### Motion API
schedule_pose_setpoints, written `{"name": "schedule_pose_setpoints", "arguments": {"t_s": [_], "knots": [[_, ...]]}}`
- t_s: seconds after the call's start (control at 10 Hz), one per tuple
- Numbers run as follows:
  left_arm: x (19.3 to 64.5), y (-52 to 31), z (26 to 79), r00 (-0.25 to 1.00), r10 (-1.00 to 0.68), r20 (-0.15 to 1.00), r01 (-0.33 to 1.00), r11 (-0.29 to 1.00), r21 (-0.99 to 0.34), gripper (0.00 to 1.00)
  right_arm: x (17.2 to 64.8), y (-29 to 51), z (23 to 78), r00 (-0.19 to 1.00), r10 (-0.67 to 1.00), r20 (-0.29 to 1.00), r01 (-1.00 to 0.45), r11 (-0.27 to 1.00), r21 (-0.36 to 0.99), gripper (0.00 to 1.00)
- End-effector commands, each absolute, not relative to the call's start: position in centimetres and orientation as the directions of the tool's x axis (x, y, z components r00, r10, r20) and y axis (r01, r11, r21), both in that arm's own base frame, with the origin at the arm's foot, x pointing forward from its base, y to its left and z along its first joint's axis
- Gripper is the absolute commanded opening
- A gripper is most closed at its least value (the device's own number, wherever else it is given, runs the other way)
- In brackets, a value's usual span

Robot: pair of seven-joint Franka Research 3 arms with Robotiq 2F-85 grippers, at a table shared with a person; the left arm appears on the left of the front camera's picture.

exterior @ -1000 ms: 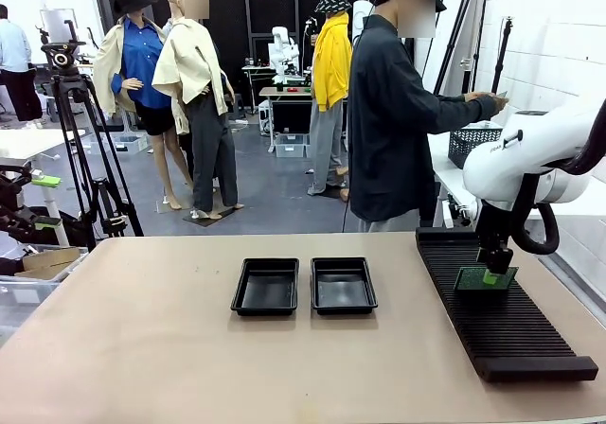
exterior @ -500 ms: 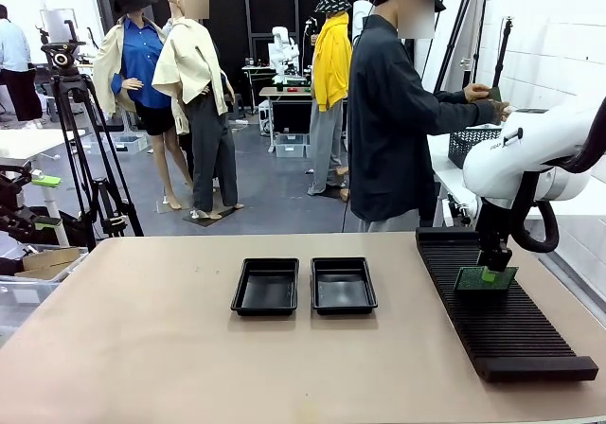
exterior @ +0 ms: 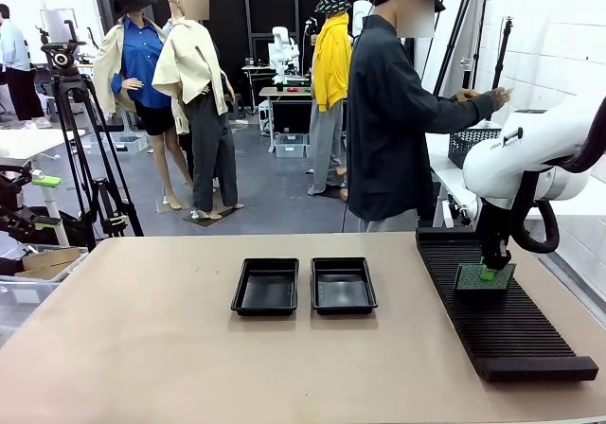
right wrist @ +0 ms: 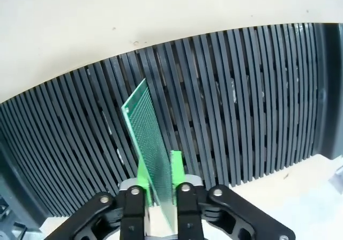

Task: Inspect and transfer BCBs to ESD trays.
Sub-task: Pick up the Blank PCB from the PCB Rack and place it in the left ESD tray.

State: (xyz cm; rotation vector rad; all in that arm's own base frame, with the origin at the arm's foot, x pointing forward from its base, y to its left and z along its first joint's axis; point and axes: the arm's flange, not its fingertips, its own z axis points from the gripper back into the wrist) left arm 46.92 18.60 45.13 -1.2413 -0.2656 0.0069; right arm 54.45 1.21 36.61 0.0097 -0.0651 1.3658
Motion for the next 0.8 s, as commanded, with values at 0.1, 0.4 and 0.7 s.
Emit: {"name": "schedule_pose_setpoints", "arguments": {"t_s": [0.1,0.4,0.7], "knots": [[46.91,18.61,45.47,0.969,0.157,0.193,0.131,0.335,-0.933,1.00,55.03,1.14,36.69,0.195,0.981,0.017,-0.981,0.195,-0.022,0.00],[46.91,18.61,45.47,0.969,0.157,0.193,0.131,0.335,-0.933,1.00,55.27,1.14,36.67,0.199,0.980,0.017,-0.980,0.199,-0.018,0.00],[46.91,18.61,45.47,0.969,0.157,0.193,0.131,0.335,-0.933,1.00,55.42,1.08,36.73,0.198,0.980,0.021,-0.980,0.199,-0.017,0.00]]}}
